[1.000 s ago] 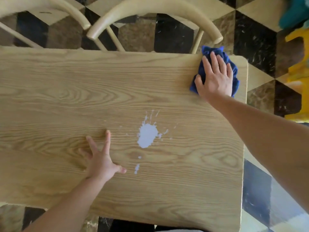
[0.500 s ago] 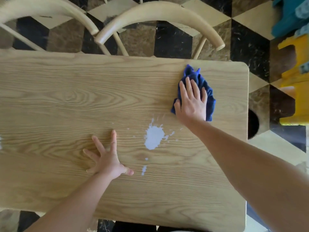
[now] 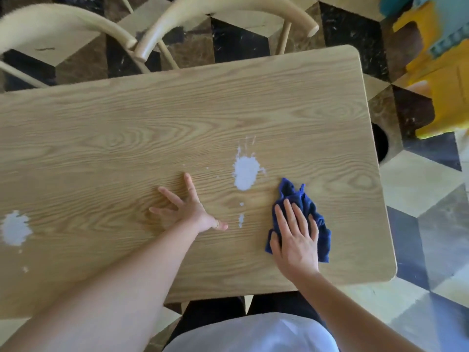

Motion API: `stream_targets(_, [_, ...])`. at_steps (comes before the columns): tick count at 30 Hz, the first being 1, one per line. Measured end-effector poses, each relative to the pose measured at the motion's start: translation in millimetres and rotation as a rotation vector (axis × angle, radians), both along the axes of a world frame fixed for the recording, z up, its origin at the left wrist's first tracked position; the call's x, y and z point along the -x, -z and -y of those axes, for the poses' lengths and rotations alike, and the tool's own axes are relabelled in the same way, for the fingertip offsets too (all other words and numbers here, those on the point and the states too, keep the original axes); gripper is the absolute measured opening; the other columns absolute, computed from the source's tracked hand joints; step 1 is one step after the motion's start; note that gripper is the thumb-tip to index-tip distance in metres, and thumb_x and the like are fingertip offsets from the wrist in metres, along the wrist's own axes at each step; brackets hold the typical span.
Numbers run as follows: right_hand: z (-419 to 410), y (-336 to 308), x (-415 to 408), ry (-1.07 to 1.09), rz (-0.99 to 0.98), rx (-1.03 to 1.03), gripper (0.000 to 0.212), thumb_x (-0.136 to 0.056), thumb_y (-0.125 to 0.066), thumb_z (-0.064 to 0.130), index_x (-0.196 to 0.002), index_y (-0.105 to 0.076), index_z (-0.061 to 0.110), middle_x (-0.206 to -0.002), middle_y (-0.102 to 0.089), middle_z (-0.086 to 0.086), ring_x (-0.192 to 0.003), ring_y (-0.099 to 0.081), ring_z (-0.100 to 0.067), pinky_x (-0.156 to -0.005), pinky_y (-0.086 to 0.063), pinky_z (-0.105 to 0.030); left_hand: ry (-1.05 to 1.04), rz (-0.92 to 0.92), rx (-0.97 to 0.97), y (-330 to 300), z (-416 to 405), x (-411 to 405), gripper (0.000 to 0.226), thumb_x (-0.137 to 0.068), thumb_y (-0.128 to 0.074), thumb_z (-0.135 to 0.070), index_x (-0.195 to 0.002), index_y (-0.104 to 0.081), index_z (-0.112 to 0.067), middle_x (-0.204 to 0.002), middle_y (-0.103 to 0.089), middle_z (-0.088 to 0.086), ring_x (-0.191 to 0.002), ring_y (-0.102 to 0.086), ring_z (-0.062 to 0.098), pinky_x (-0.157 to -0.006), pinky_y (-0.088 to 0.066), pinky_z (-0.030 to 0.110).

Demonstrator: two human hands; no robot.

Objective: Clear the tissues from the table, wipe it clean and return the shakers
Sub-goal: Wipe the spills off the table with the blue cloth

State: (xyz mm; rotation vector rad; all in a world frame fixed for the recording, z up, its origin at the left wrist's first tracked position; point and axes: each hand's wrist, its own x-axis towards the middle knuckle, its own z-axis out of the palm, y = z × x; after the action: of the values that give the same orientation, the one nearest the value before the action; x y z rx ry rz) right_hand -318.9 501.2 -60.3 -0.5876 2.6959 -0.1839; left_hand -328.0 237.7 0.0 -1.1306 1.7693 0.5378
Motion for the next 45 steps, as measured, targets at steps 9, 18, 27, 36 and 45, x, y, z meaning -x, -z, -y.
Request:
stream_targets(9, [-7,9,-35,-0.041,-0.028,-0.043,0.059,-0.096,-0.041,0.041,-0.152,-0.039,0.020,-0.163,-0.028,-0.002,-0.149,-0.027,-0.023,-0.120,-0.022,-0.049,0.016,-0.010,-0.004,8,2,-1,0.167,-0.045,-0.091,-0.064,-0.131,0.051,-0.044,-0.140,0.058,0.021,-0.136,0.026,0.065,-0.110,0.001,0.075])
stream_targets(18, [53,15,76,-0.166,-0.112,0.058,0.054,-0.102,-0.035,0.035,-0.155,-0.033,0.022,-0.163,-0.027,-0.001,-0.150,-0.024,-0.021,-0.123,-0.017,-0.047,0.016,-0.001,-0.006,16,3,0,0.167,-0.046,-0.090,-0.064,-0.129,0.053,-0.043,-0.139,0.058,0.023,-0.135,0.027,0.066,-0.111,0.003,0.074])
stream_targets(27, [151,20,273,-0.039,-0.197,0.092,0.061,-0.101,-0.020,0.035,-0.159,-0.018,0.017,-0.167,-0.016,0.002,-0.154,-0.013,-0.017,-0.125,-0.009,-0.042,-0.084,-0.022,-0.028,27,2,0,0.164,-0.051,-0.095,-0.050,-0.126,0.051,-0.051,-0.135,0.064,0.012,-0.131,0.042,0.057,-0.107,-0.010,0.079])
stream_targets(36, [173,15,267,0.111,-0.158,0.142,0.058,-0.100,-0.022,0.028,-0.157,-0.024,0.020,-0.167,-0.015,0.005,-0.152,-0.014,-0.015,-0.119,-0.016,-0.040,-0.092,-0.054,-0.006,25,-1,-1,0.164,-0.052,-0.095,-0.048,-0.125,0.051,-0.052,-0.135,0.064,0.013,-0.130,0.044,0.056,-0.107,-0.005,0.079])
stream_targets(45, [192,17,136,0.151,-0.047,0.209,0.061,-0.098,-0.035,0.031,-0.157,-0.024,0.020,-0.167,-0.015,0.003,-0.152,-0.016,-0.017,-0.119,-0.014,-0.043,-0.091,-0.104,0.041,25,-3,-4,0.166,-0.044,-0.097,-0.049,-0.130,0.044,-0.056,-0.141,0.059,0.008,-0.134,0.041,0.054,-0.108,-0.009,0.079])
